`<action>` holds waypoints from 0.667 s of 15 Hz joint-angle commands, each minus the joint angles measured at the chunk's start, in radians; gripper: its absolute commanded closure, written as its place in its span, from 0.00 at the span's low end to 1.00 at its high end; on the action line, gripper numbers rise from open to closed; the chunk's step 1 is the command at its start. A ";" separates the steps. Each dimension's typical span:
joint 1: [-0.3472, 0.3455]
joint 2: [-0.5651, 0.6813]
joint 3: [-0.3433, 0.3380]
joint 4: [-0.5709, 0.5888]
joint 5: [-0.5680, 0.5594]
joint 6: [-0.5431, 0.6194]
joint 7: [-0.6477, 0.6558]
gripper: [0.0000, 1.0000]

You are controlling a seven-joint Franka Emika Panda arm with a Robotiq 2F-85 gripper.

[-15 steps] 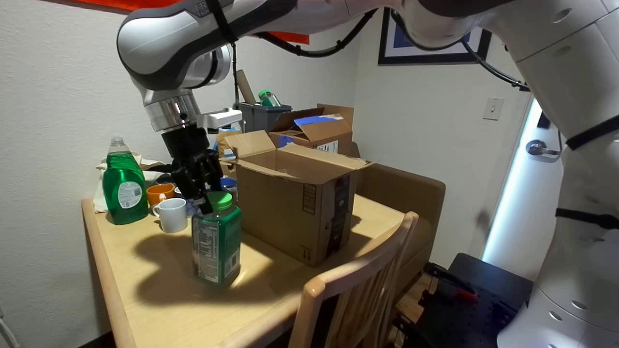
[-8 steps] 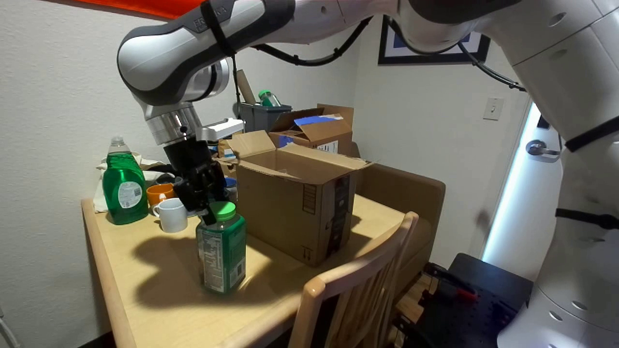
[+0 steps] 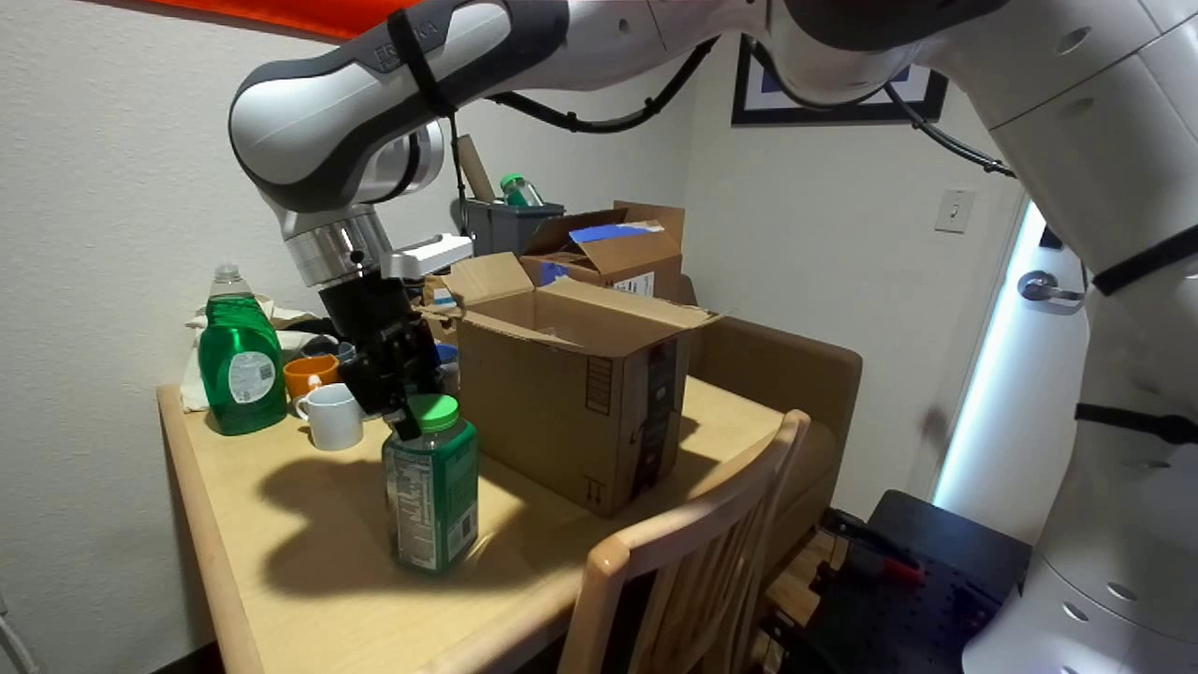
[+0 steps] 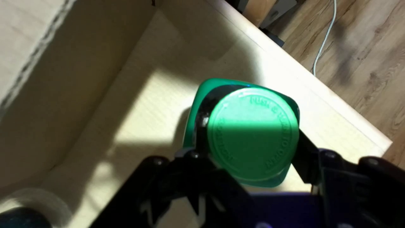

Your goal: Remove the green bottle from the box.

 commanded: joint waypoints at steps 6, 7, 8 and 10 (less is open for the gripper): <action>0.001 -0.021 -0.010 -0.010 0.019 -0.017 0.010 0.10; 0.000 -0.022 -0.010 -0.009 0.020 -0.018 0.009 0.06; 0.000 -0.023 -0.010 -0.010 0.020 -0.018 0.010 0.00; -0.001 -0.026 -0.012 -0.011 0.019 -0.019 0.009 0.00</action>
